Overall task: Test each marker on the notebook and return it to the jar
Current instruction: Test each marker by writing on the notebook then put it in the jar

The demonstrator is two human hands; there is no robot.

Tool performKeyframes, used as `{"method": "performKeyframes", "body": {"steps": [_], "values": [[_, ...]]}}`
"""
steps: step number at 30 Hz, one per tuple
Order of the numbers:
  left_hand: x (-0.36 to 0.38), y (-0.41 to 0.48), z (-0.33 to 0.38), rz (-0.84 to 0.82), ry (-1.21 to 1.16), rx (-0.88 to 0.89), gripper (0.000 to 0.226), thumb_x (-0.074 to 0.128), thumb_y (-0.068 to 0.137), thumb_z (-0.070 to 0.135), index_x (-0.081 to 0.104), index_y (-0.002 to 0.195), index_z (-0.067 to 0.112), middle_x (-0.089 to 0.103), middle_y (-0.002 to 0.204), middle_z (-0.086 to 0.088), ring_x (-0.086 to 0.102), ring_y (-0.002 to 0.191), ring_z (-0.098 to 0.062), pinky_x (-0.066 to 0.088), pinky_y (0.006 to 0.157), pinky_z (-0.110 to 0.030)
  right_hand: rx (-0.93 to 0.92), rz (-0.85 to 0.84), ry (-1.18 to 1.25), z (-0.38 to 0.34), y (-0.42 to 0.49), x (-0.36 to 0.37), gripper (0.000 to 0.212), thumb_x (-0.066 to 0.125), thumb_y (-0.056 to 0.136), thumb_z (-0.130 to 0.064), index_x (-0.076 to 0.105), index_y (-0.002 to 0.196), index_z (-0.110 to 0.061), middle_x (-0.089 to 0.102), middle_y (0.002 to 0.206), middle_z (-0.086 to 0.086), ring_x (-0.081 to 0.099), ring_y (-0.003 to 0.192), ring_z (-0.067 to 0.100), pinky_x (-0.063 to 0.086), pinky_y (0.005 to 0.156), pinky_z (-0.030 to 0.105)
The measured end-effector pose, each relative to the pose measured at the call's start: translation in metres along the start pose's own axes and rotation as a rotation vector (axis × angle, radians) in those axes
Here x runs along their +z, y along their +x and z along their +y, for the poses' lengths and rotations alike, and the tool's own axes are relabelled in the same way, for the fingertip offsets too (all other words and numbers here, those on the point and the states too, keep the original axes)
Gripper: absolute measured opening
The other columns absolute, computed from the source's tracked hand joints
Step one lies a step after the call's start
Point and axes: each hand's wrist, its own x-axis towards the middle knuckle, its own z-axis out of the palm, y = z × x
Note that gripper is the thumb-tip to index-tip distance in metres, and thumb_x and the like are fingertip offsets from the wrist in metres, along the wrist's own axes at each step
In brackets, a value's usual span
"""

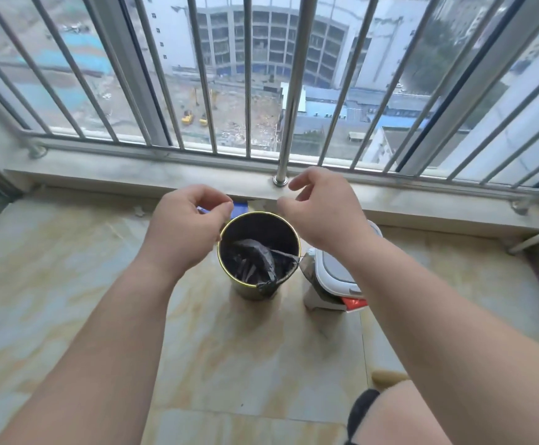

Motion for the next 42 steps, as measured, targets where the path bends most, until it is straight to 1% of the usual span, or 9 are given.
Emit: {"method": "performKeyframes", "body": {"steps": [3, 12, 17, 21, 27, 30, 34, 37, 42], "values": [[0.007, 0.0, 0.01, -0.018, -0.019, 0.022, 0.01, 0.073, 0.086, 0.025, 0.074, 0.08, 0.033, 0.068, 0.066, 0.015, 0.061, 0.046, -0.008, 0.047, 0.047, -0.02, 0.007, -0.03, 0.026, 0.0, -0.007, -0.013, 0.011, 0.07, 0.087, -0.03, 0.064, 0.096, -0.027, 0.064, 0.083, -0.011, 0.064, 0.08, 0.012, 0.052, 0.071, 0.028], [0.056, -0.02, 0.093, -0.167, -0.046, 0.198, 0.003, 0.074, 0.083, 0.036, 0.074, 0.084, 0.039, 0.071, 0.067, 0.014, 0.062, 0.051, -0.007, 0.05, 0.057, -0.029, 0.01, 0.035, -0.1, 0.014, -0.062, -0.103, 0.007, 0.069, 0.088, -0.029, 0.064, 0.083, -0.028, 0.063, 0.079, -0.014, 0.059, 0.076, 0.0, 0.04, 0.061, 0.014], [0.133, -0.072, 0.178, -0.366, -0.084, 0.393, 0.007, 0.075, 0.09, 0.024, 0.074, 0.083, 0.028, 0.074, 0.074, 0.011, 0.067, 0.059, -0.01, 0.05, 0.058, -0.027, 0.123, 0.217, -0.201, 0.032, -0.124, -0.203, 0.008, 0.069, 0.085, -0.031, 0.063, 0.083, -0.026, 0.061, 0.079, -0.012, 0.061, 0.076, 0.007, 0.052, 0.069, 0.029], [0.197, -0.15, 0.244, -0.582, -0.132, 0.531, 0.009, 0.075, 0.089, 0.021, 0.074, 0.083, 0.027, 0.072, 0.073, 0.016, 0.067, 0.064, -0.012, 0.054, 0.065, -0.032, 0.27, 0.399, -0.292, 0.054, -0.212, -0.291, 0.008, 0.068, 0.082, -0.033, 0.063, 0.082, -0.027, 0.064, 0.084, -0.01, 0.062, 0.078, 0.009, 0.05, 0.063, 0.025], [0.273, -0.318, 0.313, -0.941, -0.2, 0.743, 0.013, 0.076, 0.089, 0.024, 0.072, 0.078, 0.03, 0.067, 0.063, 0.022, 0.058, 0.051, 0.002, 0.041, 0.055, -0.024, 0.568, 0.64, -0.403, 0.078, -0.404, -0.395, 0.008, 0.071, 0.078, -0.033, 0.064, 0.077, -0.028, 0.065, 0.078, -0.012, 0.063, 0.073, 0.007, 0.053, 0.062, 0.029], [0.294, -0.416, 0.328, -1.141, -0.171, 0.883, 0.015, 0.074, 0.09, 0.027, 0.071, 0.077, 0.034, 0.068, 0.071, 0.026, 0.061, 0.055, -0.001, 0.043, 0.055, -0.024, 0.75, 0.741, -0.43, 0.089, -0.511, -0.421, 0.008, 0.072, 0.078, -0.029, 0.065, 0.077, -0.025, 0.066, 0.077, -0.01, 0.064, 0.074, 0.01, 0.055, 0.064, 0.028], [0.31, -0.529, 0.335, -1.37, -0.096, 1.089, 0.017, 0.072, 0.091, 0.029, 0.068, 0.077, 0.035, 0.068, 0.074, 0.023, 0.061, 0.061, 0.004, 0.04, 0.055, -0.011, 0.981, 0.804, -0.415, 0.103, -0.633, -0.435, 0.008, 0.071, 0.08, -0.027, 0.065, 0.076, -0.024, 0.067, 0.077, -0.009, 0.065, 0.072, 0.011, 0.052, 0.062, 0.028], [0.326, -0.591, 0.341, -1.467, -0.017, 1.204, 0.011, 0.069, 0.091, 0.031, 0.069, 0.08, 0.033, 0.067, 0.074, 0.028, 0.061, 0.063, 0.009, 0.04, 0.051, -0.007, 1.067, 0.829, -0.392, 0.118, -0.696, -0.439, 0.009, 0.072, 0.082, -0.026, 0.065, 0.076, -0.027, 0.064, 0.078, -0.012, 0.06, 0.071, 0.006, 0.042, 0.055, 0.024], [0.365, -0.653, 0.353, -1.542, 0.182, 1.353, 0.007, 0.067, 0.094, 0.039, 0.068, 0.089, 0.035, 0.07, 0.093, 0.014, 0.064, 0.063, -0.003, 0.052, 0.05, -0.026, 1.089, 0.785, -0.354, 0.156, -0.744, -0.447, 0.011, 0.075, 0.083, -0.03, 0.066, 0.078, -0.032, 0.065, 0.085, -0.014, 0.061, 0.075, 0.006, 0.045, 0.056, 0.025]]}}
